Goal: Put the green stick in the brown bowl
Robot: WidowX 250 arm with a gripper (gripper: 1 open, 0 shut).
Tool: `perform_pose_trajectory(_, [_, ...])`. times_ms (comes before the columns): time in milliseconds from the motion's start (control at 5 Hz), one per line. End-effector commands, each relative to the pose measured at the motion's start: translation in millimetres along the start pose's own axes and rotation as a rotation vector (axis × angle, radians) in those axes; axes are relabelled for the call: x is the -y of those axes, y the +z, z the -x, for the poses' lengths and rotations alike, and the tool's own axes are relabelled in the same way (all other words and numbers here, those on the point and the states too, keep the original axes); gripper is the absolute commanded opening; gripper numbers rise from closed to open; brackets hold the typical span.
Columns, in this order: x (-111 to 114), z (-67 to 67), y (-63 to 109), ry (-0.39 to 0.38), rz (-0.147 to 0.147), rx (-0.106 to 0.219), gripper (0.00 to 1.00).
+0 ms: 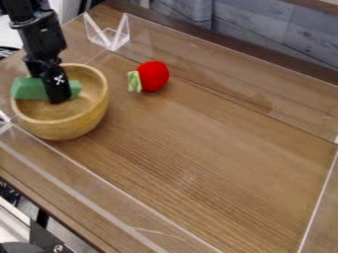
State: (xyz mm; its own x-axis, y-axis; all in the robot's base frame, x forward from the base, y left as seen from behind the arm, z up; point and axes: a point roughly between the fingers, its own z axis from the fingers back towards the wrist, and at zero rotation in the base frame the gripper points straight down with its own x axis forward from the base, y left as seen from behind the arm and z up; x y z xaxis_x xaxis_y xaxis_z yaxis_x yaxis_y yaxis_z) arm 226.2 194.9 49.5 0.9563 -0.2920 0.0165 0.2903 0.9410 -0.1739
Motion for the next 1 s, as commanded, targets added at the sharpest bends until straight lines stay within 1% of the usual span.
perform_pose_trajectory(0, [7, -12.3, 29.2, 0.066, -0.065, 0.076, 1.0])
perform_pose_trajectory(200, [20, -21.1, 41.3, 0.141, -0.074, 0.113, 1.0])
perform_pose_trajectory(400, [26, -24.6, 50.5, 0.161, -0.075, 0.127, 1.0])
perform_pose_trajectory(600, [29, -25.7, 50.7, 0.179, -0.072, 0.128, 1.0])
perform_pose_trajectory(800, [25, -22.8, 56.2, 0.201, -0.07, 0.132, 1.0])
